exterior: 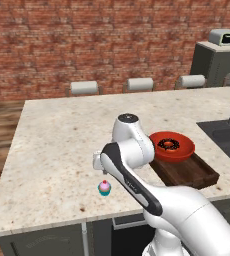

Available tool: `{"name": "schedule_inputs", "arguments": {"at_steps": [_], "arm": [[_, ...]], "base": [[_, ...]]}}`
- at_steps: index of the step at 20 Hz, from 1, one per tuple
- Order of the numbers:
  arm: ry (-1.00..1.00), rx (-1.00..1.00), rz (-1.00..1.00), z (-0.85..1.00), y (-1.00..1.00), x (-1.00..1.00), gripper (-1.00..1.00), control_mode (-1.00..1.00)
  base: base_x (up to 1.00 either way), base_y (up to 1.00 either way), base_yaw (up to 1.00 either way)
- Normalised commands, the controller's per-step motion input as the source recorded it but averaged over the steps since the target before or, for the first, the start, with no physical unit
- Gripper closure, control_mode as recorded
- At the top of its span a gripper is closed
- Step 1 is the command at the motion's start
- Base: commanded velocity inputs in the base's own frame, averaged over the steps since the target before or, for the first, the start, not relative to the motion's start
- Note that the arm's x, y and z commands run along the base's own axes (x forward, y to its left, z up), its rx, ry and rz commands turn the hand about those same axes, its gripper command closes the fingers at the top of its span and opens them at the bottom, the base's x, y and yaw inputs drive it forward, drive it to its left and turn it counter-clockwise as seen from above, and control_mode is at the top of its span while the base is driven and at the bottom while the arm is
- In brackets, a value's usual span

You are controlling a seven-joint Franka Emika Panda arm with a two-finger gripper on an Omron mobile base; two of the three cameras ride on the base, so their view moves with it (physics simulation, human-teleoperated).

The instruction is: Place the bowl with donut and the cupcake onto the tray.

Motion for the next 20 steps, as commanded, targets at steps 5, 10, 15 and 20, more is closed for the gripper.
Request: {"name": "schedule_inputs", "arguments": {"at_steps": [5,10,15,20], "arm": [[0.0,0.0,0.0,-0.08,0.12,0.01,-1.0,-1.0],[0.0,0.0,0.0,-0.02,0.12,0.0,-1.0,-1.0],[0.0,0.0,0.0,-0.02,0.09,0.0,-1.0,-1.0],[0.0,0.0,0.0,-0.11,0.01,0.07,-1.0,-1.0]], "base": [[0.0,0.0,0.0],[0.0,0.0,0.0],[0.0,0.0,0.0],[0.0,0.0,0.0]]}}
